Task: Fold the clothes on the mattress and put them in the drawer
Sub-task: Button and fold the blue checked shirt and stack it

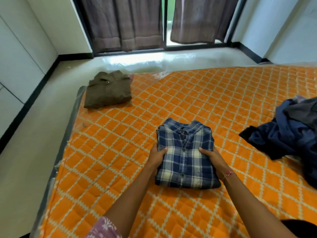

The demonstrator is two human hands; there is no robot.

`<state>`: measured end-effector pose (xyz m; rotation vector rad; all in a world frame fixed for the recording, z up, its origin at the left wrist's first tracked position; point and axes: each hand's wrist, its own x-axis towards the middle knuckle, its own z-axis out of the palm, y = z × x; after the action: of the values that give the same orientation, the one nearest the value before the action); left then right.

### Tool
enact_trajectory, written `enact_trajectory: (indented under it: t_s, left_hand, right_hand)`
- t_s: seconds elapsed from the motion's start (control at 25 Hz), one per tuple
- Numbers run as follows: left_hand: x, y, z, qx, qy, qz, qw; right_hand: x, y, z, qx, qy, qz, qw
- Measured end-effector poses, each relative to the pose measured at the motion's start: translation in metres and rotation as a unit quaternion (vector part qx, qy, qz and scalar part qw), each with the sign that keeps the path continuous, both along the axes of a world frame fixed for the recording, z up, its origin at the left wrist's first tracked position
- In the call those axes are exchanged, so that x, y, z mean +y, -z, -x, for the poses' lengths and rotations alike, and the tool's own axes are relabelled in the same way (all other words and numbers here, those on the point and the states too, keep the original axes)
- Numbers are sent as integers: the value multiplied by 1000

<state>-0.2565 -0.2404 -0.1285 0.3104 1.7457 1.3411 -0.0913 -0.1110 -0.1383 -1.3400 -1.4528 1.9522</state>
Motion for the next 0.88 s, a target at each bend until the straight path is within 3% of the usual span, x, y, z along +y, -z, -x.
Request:
enact_trajectory:
  t_s: [0.36, 0.48, 0.64, 0.8, 0.88]
  left_hand:
    - [-81, -40, 157, 136, -99, -81, 982]
    - [-71, -62, 233, 206, -99, -98, 969]
    - [-22, -83, 342, 236, -120, -124, 956]
    - [21, -83, 430, 173, -147, -80, 971]
    - [27, -68, 448, 142, -116, 31, 983]
  right_hand:
    - [-59, -28, 194, 98, -86, -13, 991]
    - [-45, -51, 274, 135, -98, -37, 985]
    - [6, -86, 378, 173, -113, -84, 975]
    - [60, -92, 466, 145, -118, -138, 973]
    - [72, -70, 489, 37, -108, -145, 983]
